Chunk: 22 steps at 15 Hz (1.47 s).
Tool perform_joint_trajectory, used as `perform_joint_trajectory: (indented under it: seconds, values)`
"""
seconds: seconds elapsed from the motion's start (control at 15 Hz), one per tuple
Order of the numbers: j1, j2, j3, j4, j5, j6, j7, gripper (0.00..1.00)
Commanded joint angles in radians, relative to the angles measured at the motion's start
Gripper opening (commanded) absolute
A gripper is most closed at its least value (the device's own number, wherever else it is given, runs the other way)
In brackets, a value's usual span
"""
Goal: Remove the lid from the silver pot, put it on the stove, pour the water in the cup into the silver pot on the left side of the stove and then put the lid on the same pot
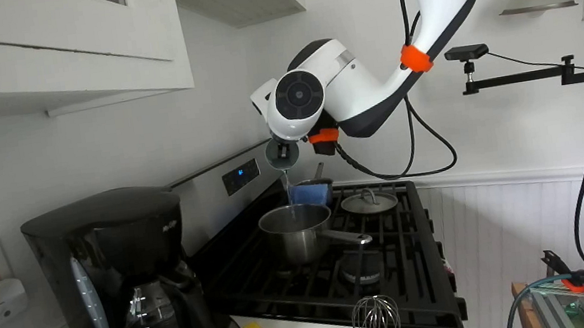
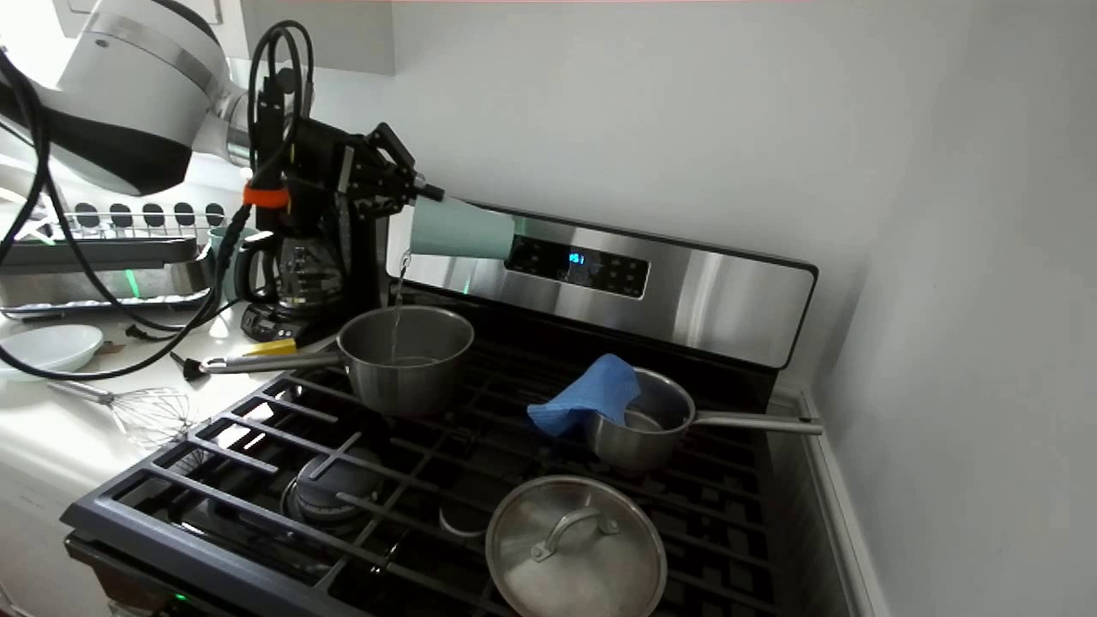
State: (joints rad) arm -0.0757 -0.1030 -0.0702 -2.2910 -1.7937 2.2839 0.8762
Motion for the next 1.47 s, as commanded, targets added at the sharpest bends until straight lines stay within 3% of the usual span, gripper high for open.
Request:
perform_joint_trajectory:
  seconds: [0.0,0.8,1.4]
  values:
    - [0.008,-0.010,-0.004,-0.007,-0.034,-0.019,0.024,0.01]
    - [-0.002,-0.010,-0.033,0.018,0.091,0.044,-0.064,0.01]
    - [-0.015,-0.002,-0.065,0.057,0.437,0.128,-0.300,0.01]
